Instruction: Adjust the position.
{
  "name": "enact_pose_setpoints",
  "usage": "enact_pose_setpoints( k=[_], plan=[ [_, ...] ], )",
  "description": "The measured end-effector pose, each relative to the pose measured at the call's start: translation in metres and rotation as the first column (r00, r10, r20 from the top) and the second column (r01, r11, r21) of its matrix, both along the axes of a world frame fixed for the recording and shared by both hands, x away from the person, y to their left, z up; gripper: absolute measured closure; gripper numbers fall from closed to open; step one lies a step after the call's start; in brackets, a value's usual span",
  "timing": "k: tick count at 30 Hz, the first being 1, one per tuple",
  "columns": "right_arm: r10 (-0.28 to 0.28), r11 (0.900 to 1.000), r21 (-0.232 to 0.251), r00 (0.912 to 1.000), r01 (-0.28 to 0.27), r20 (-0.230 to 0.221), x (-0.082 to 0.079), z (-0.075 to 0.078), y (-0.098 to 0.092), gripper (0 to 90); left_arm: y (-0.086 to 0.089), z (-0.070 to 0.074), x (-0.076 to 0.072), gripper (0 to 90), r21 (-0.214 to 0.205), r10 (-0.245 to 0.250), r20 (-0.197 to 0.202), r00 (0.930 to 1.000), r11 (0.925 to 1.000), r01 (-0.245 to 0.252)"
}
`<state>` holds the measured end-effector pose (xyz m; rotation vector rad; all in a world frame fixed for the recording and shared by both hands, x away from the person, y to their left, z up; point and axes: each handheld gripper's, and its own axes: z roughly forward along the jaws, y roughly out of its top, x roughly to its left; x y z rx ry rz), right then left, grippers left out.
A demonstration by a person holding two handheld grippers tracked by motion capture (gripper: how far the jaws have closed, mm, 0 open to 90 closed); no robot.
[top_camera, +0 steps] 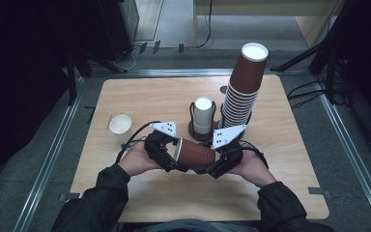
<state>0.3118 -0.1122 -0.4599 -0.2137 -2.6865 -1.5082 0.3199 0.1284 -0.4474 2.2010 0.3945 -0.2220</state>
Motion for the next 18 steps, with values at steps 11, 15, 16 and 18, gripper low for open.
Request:
enact_pose_setpoints(
  k=[11,15,16,18],
  plan=[
    [-0.031,0.9995,0.001,0.9992,0.031,-0.025,-0.002,0.003,0.0,13.7,0.006,0.005,0.001,8.0,0.003,0.003,-0.001,1.0,1.0,-0.003],
    [-0.05,0.9979,-0.043,0.9985,0.049,-0.02,-0.002,0.0,0.0,13.5,0.009,0.005,0.001,8.0,0.026,0.01,0.012,0.9999,0.9996,-0.01],
    [-0.055,0.9974,-0.049,0.9982,0.053,-0.027,-0.002,-0.001,-0.001,13.5,0.011,0.005,0.001,8.0,0.029,0.013,0.008,0.9999,0.9995,-0.013],
    [-0.062,0.9963,-0.061,0.9978,0.06,-0.026,-0.002,-0.001,-0.001,13.5,0.014,0.006,0.002,8.0,0.04,0.018,0.013,0.9998,0.999,-0.018]
  ],
)
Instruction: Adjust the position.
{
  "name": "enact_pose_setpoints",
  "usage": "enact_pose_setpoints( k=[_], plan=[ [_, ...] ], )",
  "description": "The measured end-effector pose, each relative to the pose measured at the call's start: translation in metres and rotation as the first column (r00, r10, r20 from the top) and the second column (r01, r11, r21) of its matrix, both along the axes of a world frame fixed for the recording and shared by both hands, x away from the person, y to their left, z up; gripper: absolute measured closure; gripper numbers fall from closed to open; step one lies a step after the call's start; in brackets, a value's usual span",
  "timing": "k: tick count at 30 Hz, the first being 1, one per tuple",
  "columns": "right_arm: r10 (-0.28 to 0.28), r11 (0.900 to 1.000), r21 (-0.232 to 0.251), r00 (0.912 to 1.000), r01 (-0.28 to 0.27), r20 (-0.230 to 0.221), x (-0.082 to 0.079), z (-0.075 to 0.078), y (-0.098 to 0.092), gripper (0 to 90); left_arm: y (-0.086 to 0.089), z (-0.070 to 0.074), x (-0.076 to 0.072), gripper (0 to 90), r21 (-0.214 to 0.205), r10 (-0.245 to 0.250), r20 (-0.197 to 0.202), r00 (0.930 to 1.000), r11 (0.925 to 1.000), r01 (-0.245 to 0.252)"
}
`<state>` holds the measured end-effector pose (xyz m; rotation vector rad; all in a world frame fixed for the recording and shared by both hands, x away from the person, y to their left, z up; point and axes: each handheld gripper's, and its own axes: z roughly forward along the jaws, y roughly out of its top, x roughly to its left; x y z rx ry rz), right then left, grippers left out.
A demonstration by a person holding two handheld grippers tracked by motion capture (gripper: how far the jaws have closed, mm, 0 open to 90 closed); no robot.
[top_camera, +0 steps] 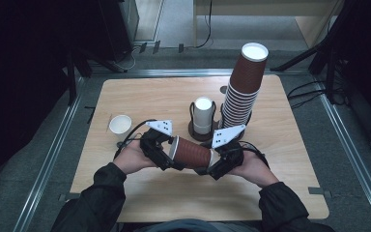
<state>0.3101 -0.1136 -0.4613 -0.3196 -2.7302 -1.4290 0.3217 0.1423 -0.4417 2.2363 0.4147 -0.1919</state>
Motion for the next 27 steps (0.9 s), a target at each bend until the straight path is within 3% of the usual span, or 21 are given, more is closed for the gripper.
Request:
enact_pose_setpoints(
  k=[8,13,18,22,25,27],
  plan=[
    [-0.024,0.9993,-0.029,0.9997,0.024,0.002,0.001,-0.002,-0.003,13.5,0.013,0.004,0.004,7.9,0.049,0.029,0.015,0.9995,0.9983,-0.03],
    [-0.026,0.9973,-0.068,0.9996,0.027,0.006,0.001,-0.004,-0.002,13.5,0.012,0.005,0.004,7.9,0.116,0.017,0.048,0.9987,0.993,-0.022],
    [-0.036,0.9944,-0.099,0.9994,0.036,0.004,0.001,-0.007,0.0,13.5,0.01,0.004,0.003,7.9,0.144,-0.001,0.06,0.9982,0.9896,-0.008],
    [-0.033,0.9925,-0.117,0.9992,0.036,0.023,0.003,-0.01,0.0,13.5,0.005,0.003,0.003,7.9,0.224,-0.012,0.102,0.9948,0.9744,-0.011],
    [-0.038,0.9905,-0.132,0.9992,0.039,0.013,0.003,-0.011,0.001,13.5,0.001,0.001,0.003,7.9,0.245,-0.021,0.103,0.9945,0.9696,-0.005],
    [-0.035,0.99,-0.136,0.9993,0.037,0.015,0.003,-0.012,0.001,13.5,-0.002,0.0,0.003,7.9,0.278,-0.023,0.107,0.994,0.9605,-0.007]
  ],
)
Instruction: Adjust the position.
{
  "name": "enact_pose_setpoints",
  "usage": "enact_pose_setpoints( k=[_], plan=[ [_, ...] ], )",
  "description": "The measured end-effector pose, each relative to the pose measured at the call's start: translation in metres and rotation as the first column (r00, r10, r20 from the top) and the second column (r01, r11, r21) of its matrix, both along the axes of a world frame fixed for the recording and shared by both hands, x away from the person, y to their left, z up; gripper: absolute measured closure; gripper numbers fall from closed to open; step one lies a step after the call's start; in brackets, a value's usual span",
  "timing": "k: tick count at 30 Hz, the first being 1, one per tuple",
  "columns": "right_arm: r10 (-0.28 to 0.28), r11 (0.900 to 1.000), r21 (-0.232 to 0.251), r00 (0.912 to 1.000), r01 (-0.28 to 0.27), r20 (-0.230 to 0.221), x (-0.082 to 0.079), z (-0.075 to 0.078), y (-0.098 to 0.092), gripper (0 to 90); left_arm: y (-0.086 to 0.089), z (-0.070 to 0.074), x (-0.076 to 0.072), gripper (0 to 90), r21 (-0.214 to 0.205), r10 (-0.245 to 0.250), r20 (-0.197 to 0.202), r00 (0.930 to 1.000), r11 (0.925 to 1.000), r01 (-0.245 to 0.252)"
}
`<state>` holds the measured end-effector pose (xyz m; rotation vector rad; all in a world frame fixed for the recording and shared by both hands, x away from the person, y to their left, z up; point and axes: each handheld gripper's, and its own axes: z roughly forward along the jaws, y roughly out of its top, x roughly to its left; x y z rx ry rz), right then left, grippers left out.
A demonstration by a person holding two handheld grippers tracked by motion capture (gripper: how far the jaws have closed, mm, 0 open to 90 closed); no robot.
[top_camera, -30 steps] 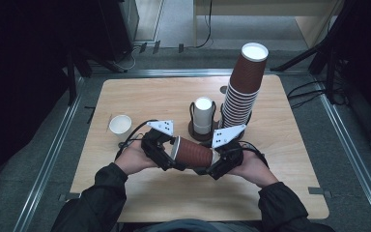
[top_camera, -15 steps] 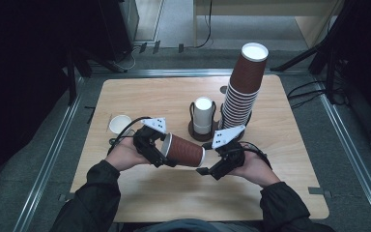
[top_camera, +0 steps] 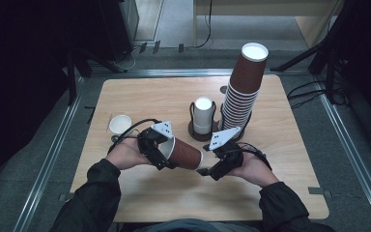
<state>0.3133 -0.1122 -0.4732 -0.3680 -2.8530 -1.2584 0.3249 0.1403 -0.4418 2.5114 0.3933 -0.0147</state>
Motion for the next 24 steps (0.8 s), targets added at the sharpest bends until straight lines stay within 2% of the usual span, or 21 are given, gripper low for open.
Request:
enact_pose_setpoints(
  k=[3,11,15,20,24],
  plan=[
    [-0.001,0.9999,-0.011,1.0,0.001,-0.003,0.0,-0.001,0.001,13.6,-0.006,0.0,-0.001,8.0,0.064,-0.005,-0.012,0.9999,0.9979,0.006],
    [0.027,0.9993,-0.024,0.9996,-0.027,0.011,-0.002,-0.006,0.008,13.7,-0.018,0.002,-0.004,8.0,0.102,-0.024,0.003,0.9997,0.9945,0.024],
    [0.032,0.9991,-0.028,0.9992,-0.031,0.023,-0.002,-0.008,0.012,13.7,-0.024,0.001,-0.006,7.9,0.108,-0.038,-0.016,0.9991,0.9933,0.039],
    [0.049,0.9986,-0.019,0.9987,-0.049,0.013,-0.002,-0.009,0.016,13.7,-0.028,0.004,-0.008,7.9,0.096,-0.026,-0.019,0.9995,0.995,0.027],
    [0.06,0.9981,-0.016,0.998,-0.06,0.019,-0.003,-0.011,0.021,14.0,-0.032,0.007,-0.01,7.9,0.095,-0.034,-0.025,0.9991,0.9948,0.036]
  ],
)
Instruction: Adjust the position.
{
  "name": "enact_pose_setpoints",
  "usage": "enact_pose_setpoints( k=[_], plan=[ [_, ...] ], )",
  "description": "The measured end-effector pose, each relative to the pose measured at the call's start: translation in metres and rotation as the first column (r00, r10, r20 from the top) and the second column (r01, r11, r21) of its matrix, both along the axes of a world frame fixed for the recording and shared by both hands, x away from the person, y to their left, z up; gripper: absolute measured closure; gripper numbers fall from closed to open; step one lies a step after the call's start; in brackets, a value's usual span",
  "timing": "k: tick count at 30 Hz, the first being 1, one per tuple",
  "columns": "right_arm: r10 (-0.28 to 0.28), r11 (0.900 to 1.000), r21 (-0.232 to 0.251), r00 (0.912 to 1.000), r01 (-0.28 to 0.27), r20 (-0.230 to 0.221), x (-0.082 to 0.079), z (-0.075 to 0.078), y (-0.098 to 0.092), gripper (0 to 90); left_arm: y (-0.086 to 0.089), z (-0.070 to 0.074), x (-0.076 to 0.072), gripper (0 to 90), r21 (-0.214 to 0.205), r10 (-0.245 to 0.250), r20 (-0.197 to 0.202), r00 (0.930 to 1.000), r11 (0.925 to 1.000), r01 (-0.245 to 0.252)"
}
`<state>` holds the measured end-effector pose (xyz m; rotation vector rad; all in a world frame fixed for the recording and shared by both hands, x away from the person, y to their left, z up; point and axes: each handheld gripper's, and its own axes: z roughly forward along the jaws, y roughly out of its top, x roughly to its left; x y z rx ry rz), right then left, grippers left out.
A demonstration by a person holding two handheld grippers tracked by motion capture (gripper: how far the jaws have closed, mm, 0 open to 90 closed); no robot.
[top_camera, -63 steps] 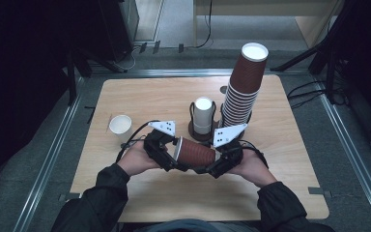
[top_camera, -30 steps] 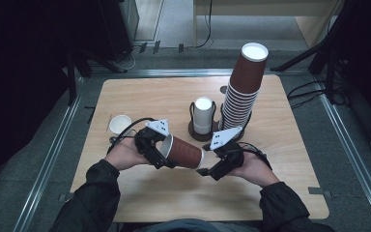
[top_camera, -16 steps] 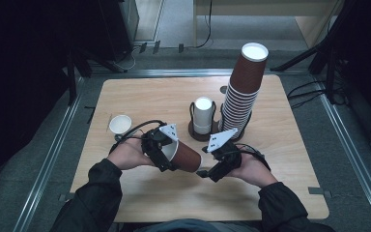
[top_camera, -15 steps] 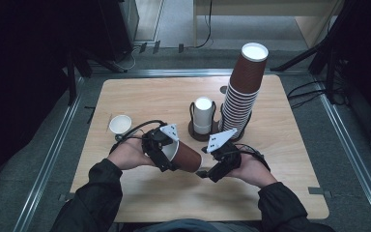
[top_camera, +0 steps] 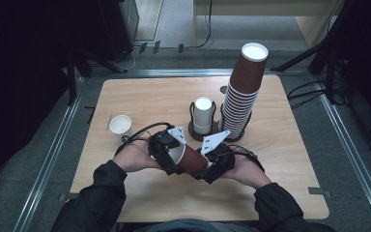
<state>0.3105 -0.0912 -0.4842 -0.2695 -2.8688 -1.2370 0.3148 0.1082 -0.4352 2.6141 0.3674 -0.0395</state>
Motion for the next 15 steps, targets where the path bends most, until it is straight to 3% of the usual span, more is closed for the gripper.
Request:
enact_pose_setpoints(
  k=[2,15],
  plan=[
    [0.011,0.9999,0.001,0.9997,-0.011,0.022,-0.001,-0.0003,0.0022,14.9,-0.0012,0.0002,-0.0008,7.9,-0.005,0.0,0.003,1.0,1.0,0.0],
    [0.042,0.9991,-0.001,0.9985,-0.042,0.035,-0.0039,-0.0012,0.0083,21.3,-0.0037,-0.0004,-0.0027,7.6,-0.003,-0.012,0.012,0.9999,0.9999,0.012]
  ],
)
